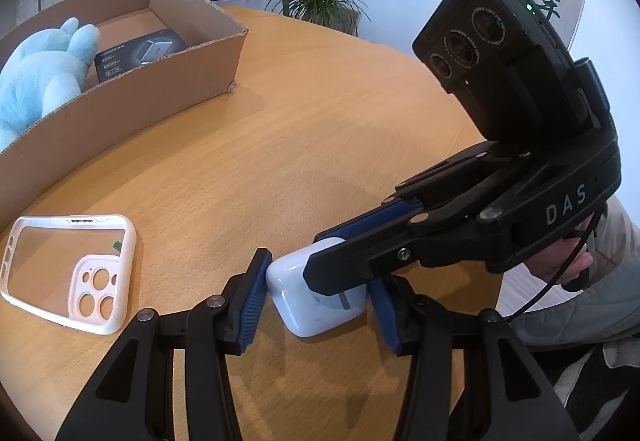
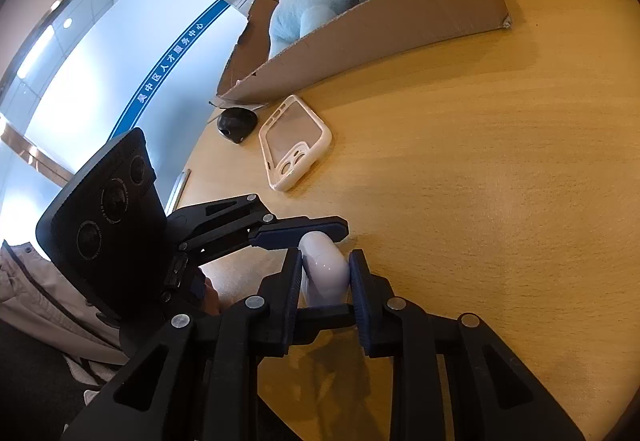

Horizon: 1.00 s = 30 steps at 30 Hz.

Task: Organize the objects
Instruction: 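Carry the earbud case over the cardboard tray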

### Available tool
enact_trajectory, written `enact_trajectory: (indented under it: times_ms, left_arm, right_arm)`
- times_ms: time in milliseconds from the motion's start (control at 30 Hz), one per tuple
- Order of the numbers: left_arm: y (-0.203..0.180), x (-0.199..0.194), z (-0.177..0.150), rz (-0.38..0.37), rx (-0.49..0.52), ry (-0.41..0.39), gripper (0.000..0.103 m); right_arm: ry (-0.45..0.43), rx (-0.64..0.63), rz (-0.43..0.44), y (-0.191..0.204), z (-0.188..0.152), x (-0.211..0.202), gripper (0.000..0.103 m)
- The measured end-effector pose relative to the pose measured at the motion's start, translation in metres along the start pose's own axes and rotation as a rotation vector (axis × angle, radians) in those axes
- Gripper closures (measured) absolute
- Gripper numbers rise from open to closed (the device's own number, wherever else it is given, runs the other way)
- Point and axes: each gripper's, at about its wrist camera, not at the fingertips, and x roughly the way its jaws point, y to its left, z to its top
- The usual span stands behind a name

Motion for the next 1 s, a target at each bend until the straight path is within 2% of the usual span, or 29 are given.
enact_trajectory:
  times_ms: [500, 1000]
  left_arm:
    - [0.004, -0.020, 0.019, 0.034, 0.035, -0.037, 0.058]
    - [0.024, -0.042, 0.067, 0.103, 0.105, -0.108, 0.058]
  right_arm:
    - [-0.056, -0.042, 0.010, 0.017, 0.015, -0.011, 0.082]
    - [-0.121, -0.131, -0.003, 0.042, 0.066, -0.027, 0.082]
